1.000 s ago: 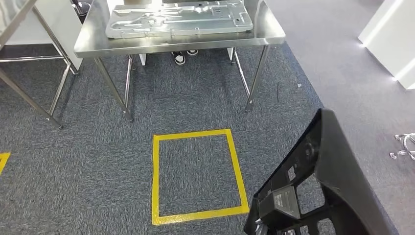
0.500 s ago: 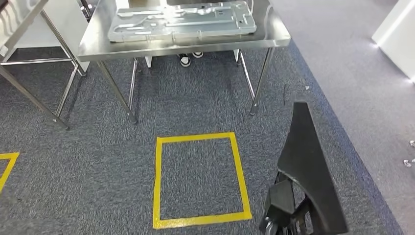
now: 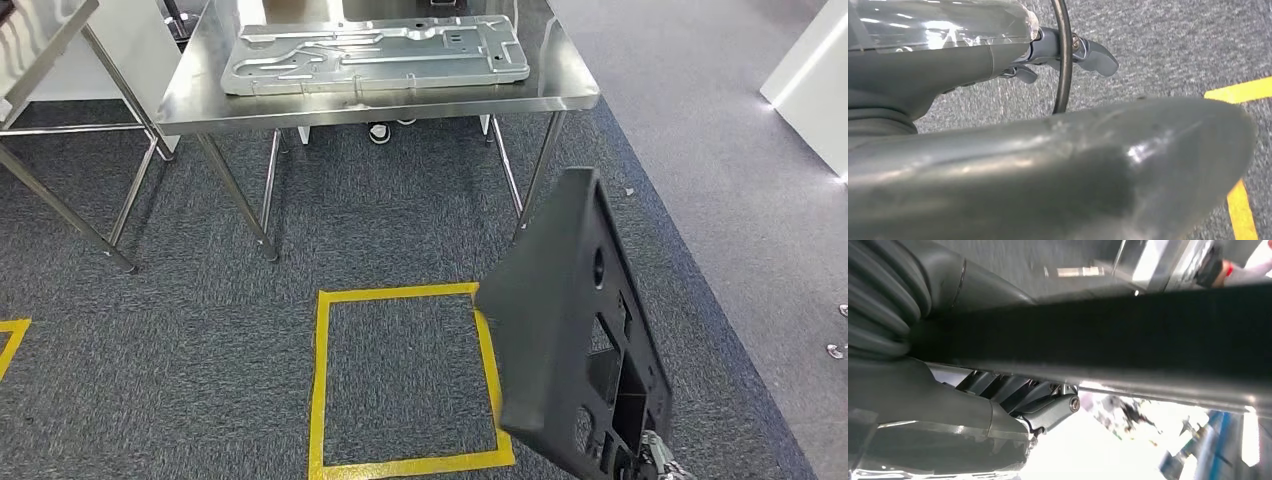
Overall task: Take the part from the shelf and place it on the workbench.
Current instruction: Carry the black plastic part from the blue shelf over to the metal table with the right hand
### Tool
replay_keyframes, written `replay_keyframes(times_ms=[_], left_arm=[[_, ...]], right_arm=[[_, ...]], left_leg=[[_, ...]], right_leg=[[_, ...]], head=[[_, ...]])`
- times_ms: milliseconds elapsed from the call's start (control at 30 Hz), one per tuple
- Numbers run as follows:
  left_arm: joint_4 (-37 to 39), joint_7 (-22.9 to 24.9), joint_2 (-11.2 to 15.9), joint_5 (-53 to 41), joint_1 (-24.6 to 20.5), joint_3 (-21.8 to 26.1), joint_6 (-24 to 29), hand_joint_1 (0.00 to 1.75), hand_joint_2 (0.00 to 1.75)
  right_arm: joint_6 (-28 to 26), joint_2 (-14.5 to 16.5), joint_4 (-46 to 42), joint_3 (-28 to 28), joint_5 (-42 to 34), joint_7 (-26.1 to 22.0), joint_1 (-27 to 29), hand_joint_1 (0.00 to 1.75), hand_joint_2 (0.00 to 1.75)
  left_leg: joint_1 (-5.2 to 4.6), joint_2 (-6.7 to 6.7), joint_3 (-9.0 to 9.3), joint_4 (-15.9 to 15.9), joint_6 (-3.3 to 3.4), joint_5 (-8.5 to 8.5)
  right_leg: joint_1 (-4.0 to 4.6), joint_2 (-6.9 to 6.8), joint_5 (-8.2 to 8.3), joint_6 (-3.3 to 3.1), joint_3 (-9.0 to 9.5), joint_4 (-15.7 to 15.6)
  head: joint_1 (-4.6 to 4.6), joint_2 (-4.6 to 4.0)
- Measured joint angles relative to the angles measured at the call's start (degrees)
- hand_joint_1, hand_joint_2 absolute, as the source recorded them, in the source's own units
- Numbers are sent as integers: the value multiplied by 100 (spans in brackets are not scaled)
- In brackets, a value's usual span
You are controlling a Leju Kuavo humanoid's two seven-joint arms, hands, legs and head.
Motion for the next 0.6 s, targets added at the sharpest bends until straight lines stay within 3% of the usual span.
replay_keyframes(times_ms=[67,133,167,200,233,300,367,433,500,533,600], left_arm=[[0,-4,-1,-52,-7,0,-15,0,0],[0,-6,6,-87,-17,0,-27,0,0],[0,-6,9,-112,-16,-1,-32,0,0],[0,-6,11,-137,-13,-1,-39,0,0],[0,-6,12,-167,-8,-2,-44,0,0],[0,-6,12,-221,-5,-5,-51,0,0],[0,-7,13,-254,-28,-9,-53,0,0],[0,-9,14,-266,-49,-10,-55,0,0],[0,-13,17,-273,-52,-11,-54,0,0],[0,-14,20,-278,-59,-12,-52,0,0],[0,-14,23,-292,-72,-13,-50,0,0]], right_arm=[[-30,-4,-202,-205,231,81,-110,175,175],[-40,-5,-335,-367,381,128,-192,175,175],[-43,-6,-384,-438,460,145,-224,175,175],[-43,-7,-428,-503,540,154,-263,175,175],[-44,-7,-470,-564,607,148,-315,175,175],[-44,-8,-521,-636,656,91,-431,175,175],[-44,-8,-526,-656,627,18,-523,175,175],[-48,-8,-521,-662,601,-25,-576,175,175],[-50,-5,-519,-668,595,-37,-610,175,175],[-50,-4,-518,-670,594,-40,-624,175,175],[-50,-2,-513,-671,579,-37,-636,175,175]], left_leg=[[22,1,106,-70,41,14],[24,-4,133,-75,51,-12],[26,-9,153,-74,45,-36],[31,-14,186,-73,31,-67],[40,-19,234,-72,8,-104],[61,-22,344,-75,-49,-186],[69,-20,394,-68,-120,-257],[61,-19,437,-30,-203,-288],[69,-14,484,51,-265,-326],[76,-12,430,189,-282,-384],[84,-8,105,771,-310,-620]], right_leg=[[-22,11,-234,50,-188,377],[-53,16,-526,95,-592,1009],[-74,15,-571,122,-772,1231],[-95,14,-499,152,-873,1278],[-114,13,-307,178,-869,1117],[-139,16,194,208,-647,433],[-113,8,295,158,-503,-25],[-82,1,216,44,-492,-91],[-92,6,265,-57,-412,-110],[-95,3,250,-98,-363,-121],[-88,-11,207,-159,-295,-134]], head=[[0,0],[-2,0],[-1,0],[-2,0],[-1,0],[-1,0],[2,0],[3,0],[2,0],[1,0],[-1,0]])
